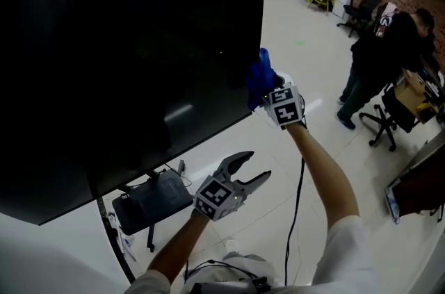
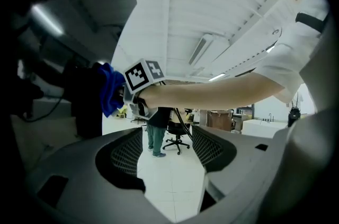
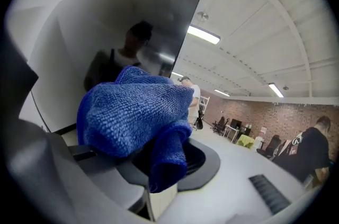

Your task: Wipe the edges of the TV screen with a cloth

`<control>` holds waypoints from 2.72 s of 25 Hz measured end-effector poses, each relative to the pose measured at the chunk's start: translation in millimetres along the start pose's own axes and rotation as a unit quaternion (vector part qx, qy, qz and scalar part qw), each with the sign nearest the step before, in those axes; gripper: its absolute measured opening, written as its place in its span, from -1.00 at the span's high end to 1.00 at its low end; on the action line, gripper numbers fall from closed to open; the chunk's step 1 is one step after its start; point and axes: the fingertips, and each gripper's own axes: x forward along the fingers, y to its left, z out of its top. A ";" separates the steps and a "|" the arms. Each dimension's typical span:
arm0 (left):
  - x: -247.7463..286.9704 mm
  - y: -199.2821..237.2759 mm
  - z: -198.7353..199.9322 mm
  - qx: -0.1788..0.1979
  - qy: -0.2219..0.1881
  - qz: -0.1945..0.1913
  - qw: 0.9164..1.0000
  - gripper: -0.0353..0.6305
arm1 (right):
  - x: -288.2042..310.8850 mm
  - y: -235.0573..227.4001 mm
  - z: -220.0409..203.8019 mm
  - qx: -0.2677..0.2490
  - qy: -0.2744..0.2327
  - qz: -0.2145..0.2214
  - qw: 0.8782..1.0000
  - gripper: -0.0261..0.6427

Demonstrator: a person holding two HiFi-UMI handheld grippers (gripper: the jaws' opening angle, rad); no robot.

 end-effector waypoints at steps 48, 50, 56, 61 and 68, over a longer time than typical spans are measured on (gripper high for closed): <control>-249.8 53.4 -69.6 -0.065 -0.036 0.197 0.978 0.05 | 21.3 321.8 -182.0 0.333 0.216 0.129 0.909 0.68; -277.9 63.4 -80.8 -0.071 -0.040 0.212 0.974 0.05 | 27.4 353.6 -178.4 0.326 0.218 0.139 0.909 0.68; -324.3 57.3 -82.2 -0.075 -0.049 0.244 0.966 0.05 | 17.3 405.5 -161.5 0.332 0.223 0.159 0.903 0.68; -369.1 57.2 -83.5 -0.076 -0.056 0.269 0.959 0.05 | 13.7 462.8 -146.9 0.330 0.230 0.183 0.897 0.68; -429.4 51.1 -88.7 -0.077 -0.060 0.301 0.949 0.05 | -2.4 545.9 -122.0 0.316 0.238 0.228 0.890 0.68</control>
